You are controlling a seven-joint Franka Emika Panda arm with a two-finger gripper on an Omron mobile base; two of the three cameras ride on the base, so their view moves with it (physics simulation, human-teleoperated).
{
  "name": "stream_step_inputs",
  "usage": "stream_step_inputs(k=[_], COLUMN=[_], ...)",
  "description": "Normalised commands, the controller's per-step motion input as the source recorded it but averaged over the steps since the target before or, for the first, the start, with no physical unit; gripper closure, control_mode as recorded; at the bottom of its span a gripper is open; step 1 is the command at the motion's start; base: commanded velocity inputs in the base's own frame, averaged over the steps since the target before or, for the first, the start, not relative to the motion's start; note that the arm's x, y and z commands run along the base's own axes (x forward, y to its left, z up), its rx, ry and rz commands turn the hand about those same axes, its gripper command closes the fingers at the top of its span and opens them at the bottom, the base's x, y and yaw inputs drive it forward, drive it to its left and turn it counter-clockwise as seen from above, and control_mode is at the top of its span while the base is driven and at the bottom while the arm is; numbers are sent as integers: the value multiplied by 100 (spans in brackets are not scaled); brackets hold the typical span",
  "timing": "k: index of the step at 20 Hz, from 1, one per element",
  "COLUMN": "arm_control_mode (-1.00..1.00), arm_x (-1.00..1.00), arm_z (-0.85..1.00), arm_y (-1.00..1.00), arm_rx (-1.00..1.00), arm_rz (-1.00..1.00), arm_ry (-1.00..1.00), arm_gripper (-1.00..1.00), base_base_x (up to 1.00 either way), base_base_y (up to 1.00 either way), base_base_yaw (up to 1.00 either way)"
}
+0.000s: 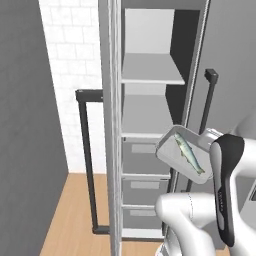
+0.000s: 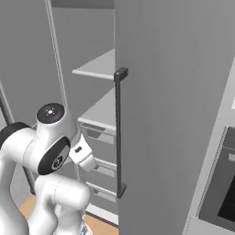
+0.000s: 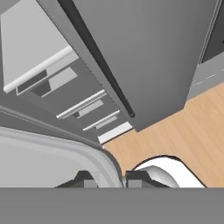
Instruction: Take the meat container that has the fish and place it on the second highest rack of the freezer. Then take the vegetable container that has the corn and eggplant and place it on the highest rack of the freezer.
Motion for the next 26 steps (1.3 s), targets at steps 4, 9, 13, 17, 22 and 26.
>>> stream_step_inputs(k=[4,9,13,17,22,26], arm_control_mode=[100,100,100,100,100,100], arm_x=[0,0,0,0,0,0], arm_z=[0,0,0,0,0,0], arm_y=[0,0,0,0,0,0], arm_rx=[0,0,0,0,0,0], arm_rz=[0,0,0,0,0,0], arm_ry=[0,0,0,0,0,0], arm_gripper=[100,100,100,100,100,100], base_base_x=[6,14,38,8,0,0], base_base_y=[32,14,17,-1,-8,0], base_base_yaw=[-9,-19,-24,-8,0,0])
